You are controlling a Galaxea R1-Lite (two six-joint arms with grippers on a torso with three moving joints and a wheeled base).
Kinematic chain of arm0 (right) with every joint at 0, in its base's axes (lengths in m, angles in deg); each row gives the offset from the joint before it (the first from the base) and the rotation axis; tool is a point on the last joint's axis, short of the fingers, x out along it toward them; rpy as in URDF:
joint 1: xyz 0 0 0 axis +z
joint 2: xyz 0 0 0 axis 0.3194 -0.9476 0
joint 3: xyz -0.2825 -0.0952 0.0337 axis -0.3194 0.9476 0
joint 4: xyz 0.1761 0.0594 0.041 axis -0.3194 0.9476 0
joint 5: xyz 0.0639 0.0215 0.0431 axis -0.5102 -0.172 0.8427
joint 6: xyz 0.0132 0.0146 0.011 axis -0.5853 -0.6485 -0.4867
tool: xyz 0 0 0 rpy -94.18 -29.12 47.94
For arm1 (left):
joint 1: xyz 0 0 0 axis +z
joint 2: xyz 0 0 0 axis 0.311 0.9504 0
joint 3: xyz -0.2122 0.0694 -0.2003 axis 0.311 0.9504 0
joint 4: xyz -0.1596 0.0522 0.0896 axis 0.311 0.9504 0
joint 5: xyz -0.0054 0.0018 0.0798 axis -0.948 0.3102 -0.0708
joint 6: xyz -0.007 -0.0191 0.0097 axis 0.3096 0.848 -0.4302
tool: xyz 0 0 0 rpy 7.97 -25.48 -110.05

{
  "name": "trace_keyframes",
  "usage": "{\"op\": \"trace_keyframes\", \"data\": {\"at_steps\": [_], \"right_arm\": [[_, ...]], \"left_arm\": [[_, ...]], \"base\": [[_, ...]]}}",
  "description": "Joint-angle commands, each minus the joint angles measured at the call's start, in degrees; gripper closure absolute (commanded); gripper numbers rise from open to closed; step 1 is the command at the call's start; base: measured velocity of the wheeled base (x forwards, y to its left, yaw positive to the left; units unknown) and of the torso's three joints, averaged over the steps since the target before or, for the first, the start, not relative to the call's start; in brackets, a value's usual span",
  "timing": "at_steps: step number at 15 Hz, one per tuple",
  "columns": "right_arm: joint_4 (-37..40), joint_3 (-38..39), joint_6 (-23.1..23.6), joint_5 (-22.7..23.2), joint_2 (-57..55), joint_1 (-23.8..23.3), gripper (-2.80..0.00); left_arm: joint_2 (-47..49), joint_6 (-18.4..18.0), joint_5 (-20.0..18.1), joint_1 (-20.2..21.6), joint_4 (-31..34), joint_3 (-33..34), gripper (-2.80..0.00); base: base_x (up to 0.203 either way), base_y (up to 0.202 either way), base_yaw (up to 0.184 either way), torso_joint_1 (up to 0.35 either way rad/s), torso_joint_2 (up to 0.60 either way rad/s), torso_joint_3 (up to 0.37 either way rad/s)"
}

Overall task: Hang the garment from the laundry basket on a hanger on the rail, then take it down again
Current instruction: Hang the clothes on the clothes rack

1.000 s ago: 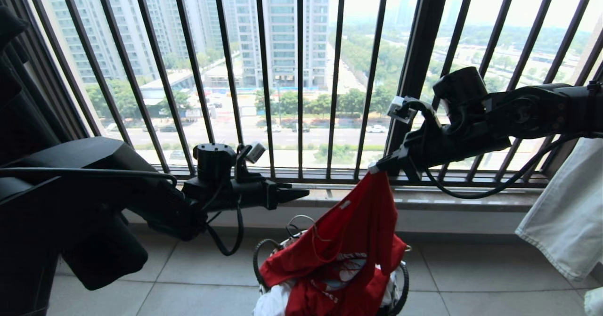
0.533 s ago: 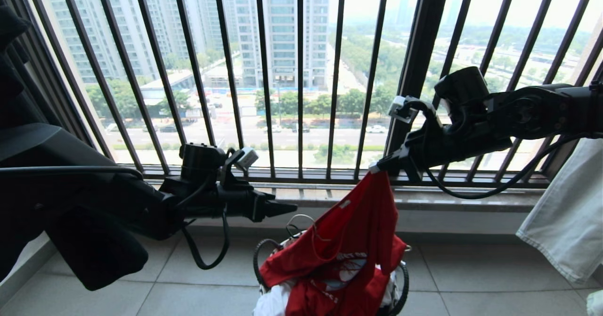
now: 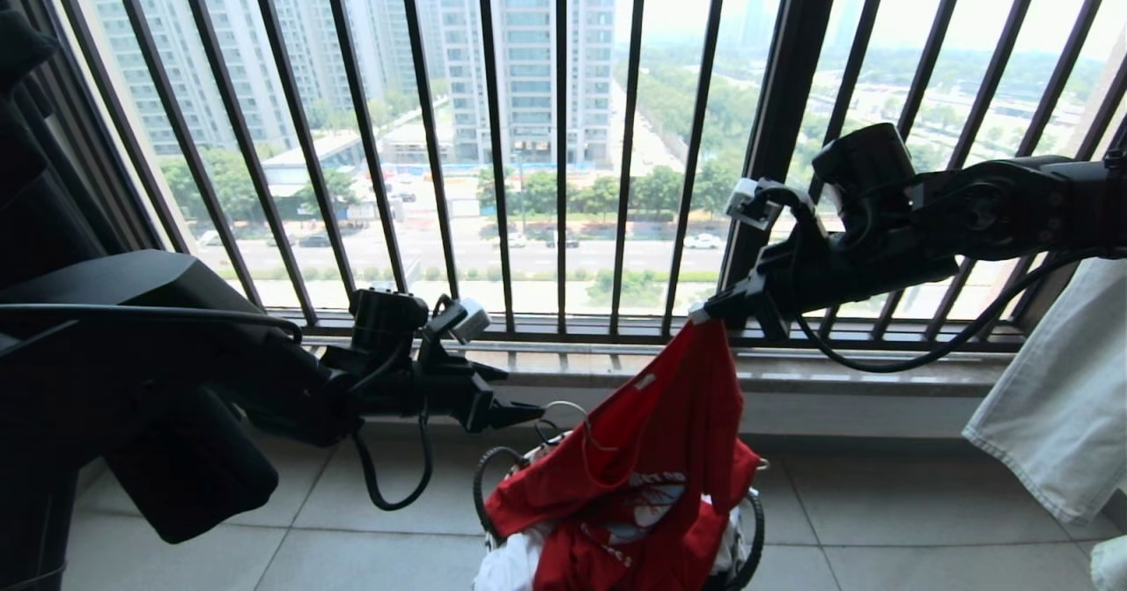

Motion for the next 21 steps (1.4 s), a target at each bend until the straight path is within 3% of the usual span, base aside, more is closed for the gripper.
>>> {"op": "trace_keyframes", "data": {"at_steps": [1,8,11,13,17,21], "right_arm": [[0.12,0.0,0.09,0.21,0.11,0.0,0.0],[0.12,0.0,0.09,0.29,0.2,0.0,0.0],[0.12,0.0,0.17,0.29,0.2,0.0,0.0],[0.12,0.0,0.14,0.33,0.2,0.0,0.0],[0.12,0.0,0.09,0.38,0.2,0.0,0.0],[0.12,0.0,0.17,0.38,0.12,0.0,0.0]], "left_arm": [[0.52,-1.7,-0.2,0.01,-0.21,1.4,-2.8],[1.77,-3.28,0.2,-1.27,-0.39,1.32,-2.8],[3.63,-3.29,5.24,-2.34,-0.78,-0.93,-2.8],[3.93,-3.52,6.64,-2.93,-0.76,-2.25,-2.8],[4.4,-7.41,12.67,-4.96,-0.92,-2.62,-2.8],[4.75,-7.82,14.42,-5.75,-1.09,-2.86,-2.8]], "base": [[0.0,0.0,0.0,0.0,0.0,0.0],[0.0,0.0,0.0,0.0,0.0,0.0],[0.0,0.0,0.0,0.0,0.0,0.0],[0.0,0.0,0.0,0.0,0.0,0.0],[0.0,0.0,0.0,0.0,0.0,0.0],[0.0,0.0,0.0,0.0,0.0,0.0]]}}
